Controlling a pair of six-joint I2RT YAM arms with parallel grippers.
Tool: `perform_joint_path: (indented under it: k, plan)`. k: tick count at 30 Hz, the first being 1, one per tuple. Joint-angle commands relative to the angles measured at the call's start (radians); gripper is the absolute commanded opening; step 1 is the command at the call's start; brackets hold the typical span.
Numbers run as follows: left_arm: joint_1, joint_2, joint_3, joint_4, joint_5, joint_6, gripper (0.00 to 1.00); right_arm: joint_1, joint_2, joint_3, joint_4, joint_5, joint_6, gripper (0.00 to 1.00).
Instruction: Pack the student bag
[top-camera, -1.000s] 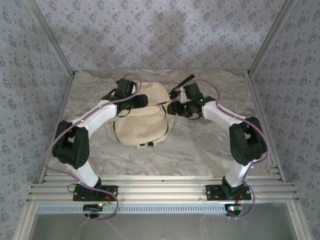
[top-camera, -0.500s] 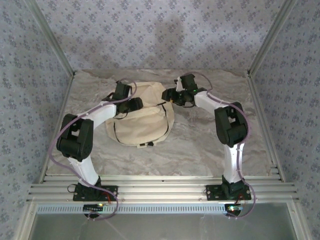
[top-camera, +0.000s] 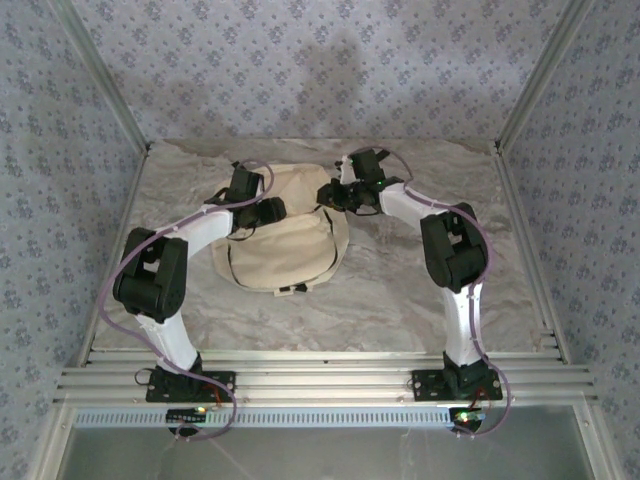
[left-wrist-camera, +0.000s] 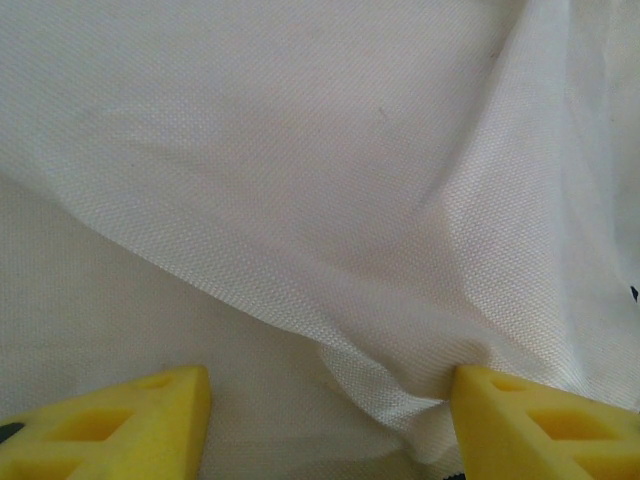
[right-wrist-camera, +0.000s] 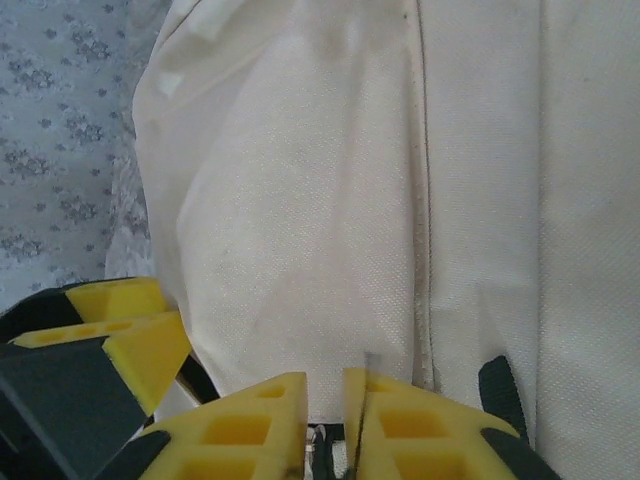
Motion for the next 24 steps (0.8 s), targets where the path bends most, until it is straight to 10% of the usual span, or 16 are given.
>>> perform_joint_path:
  k: [1,24]
  plan:
    - [0.009,-0.004,-0.009,0.001,0.011,-0.005,0.65,-0.003,0.014,0.015,-0.016,0.0,0.0,0.0]
    - [-0.182,0.006,0.099,-0.106,-0.211,0.459,0.75,-0.006,-0.031,-0.01,0.061,-0.088,0.016,0.0]
